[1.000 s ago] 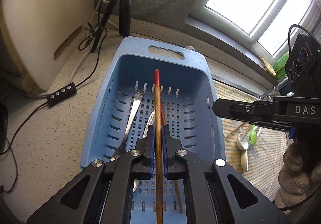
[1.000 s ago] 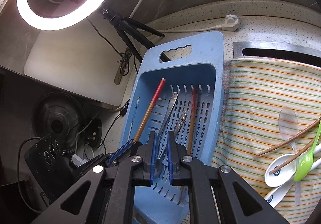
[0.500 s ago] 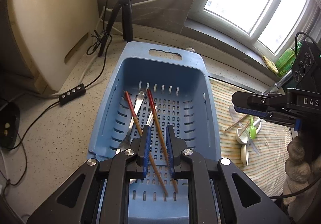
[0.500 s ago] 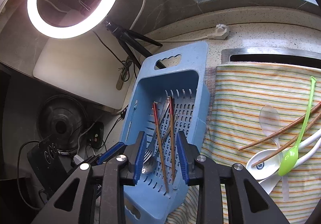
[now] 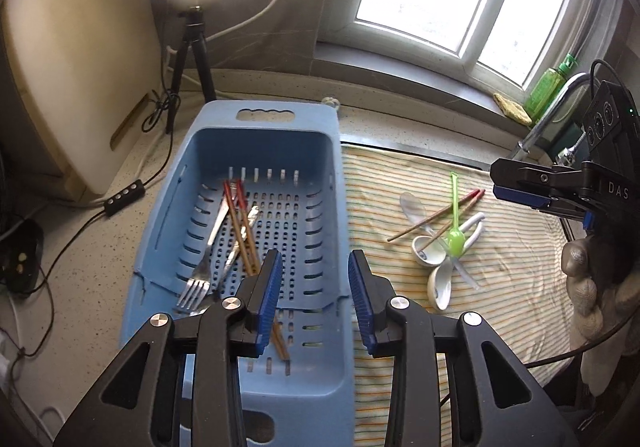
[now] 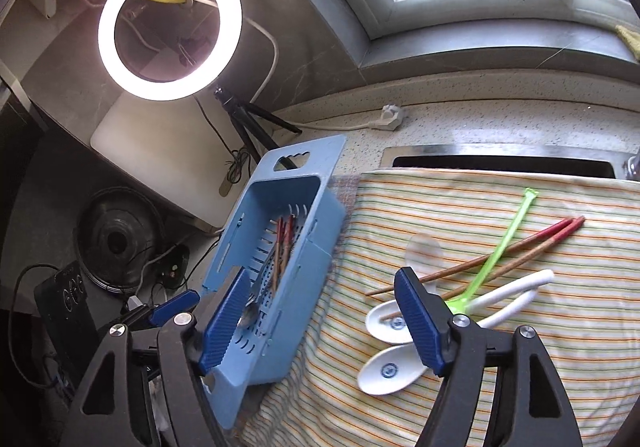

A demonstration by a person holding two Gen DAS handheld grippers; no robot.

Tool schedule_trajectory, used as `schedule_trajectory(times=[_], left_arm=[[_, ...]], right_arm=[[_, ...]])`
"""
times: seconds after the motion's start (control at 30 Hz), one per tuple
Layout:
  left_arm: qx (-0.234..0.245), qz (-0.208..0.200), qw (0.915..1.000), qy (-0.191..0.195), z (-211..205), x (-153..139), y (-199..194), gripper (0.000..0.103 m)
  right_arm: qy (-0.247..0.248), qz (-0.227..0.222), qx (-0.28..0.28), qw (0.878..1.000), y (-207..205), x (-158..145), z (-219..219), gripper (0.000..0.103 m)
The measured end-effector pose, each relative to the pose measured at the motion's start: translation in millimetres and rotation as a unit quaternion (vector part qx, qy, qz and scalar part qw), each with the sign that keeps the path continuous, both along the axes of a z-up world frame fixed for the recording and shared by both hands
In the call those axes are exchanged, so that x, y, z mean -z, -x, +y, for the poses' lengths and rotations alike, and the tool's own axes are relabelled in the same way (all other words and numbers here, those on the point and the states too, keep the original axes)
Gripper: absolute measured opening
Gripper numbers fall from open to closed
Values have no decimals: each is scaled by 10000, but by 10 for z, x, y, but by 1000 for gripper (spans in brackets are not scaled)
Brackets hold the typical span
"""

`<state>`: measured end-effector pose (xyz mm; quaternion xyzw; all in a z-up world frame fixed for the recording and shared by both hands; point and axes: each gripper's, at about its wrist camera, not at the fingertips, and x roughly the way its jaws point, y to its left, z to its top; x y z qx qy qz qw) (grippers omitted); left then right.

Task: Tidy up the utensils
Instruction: 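Move both open tools back toward the white ceramic spoons, then close the right tool on the white ceramic spoon handle while the left tool lowers to its bowl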

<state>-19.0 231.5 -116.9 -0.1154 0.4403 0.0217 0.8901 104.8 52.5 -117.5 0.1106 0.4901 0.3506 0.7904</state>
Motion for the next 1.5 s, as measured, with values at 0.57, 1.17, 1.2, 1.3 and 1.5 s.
schedule_trajectory(times=[0.57,1.17,1.2,1.3,1.5], left_arm=[[963,374,9946,53,-1018,273,-269,32],[1703,941,9774,-829,-1436,631,-308,42],[1748,946,9761,-874,-1455,645,-314,42],[1879,981,9730,-917,-1494,685,-345,42],[2000,1071,9659,-1245,-1526,760,-374,42]], right_arm=[[240,121,933,9953,-24,104,-1555,77],[-429,1572,696,9842,-214,853,-1163,39],[-457,1632,679,9832,-230,886,-1117,38],[-470,1745,707,9810,-273,976,-1003,33],[-433,1842,793,9787,-346,1088,-902,28]])
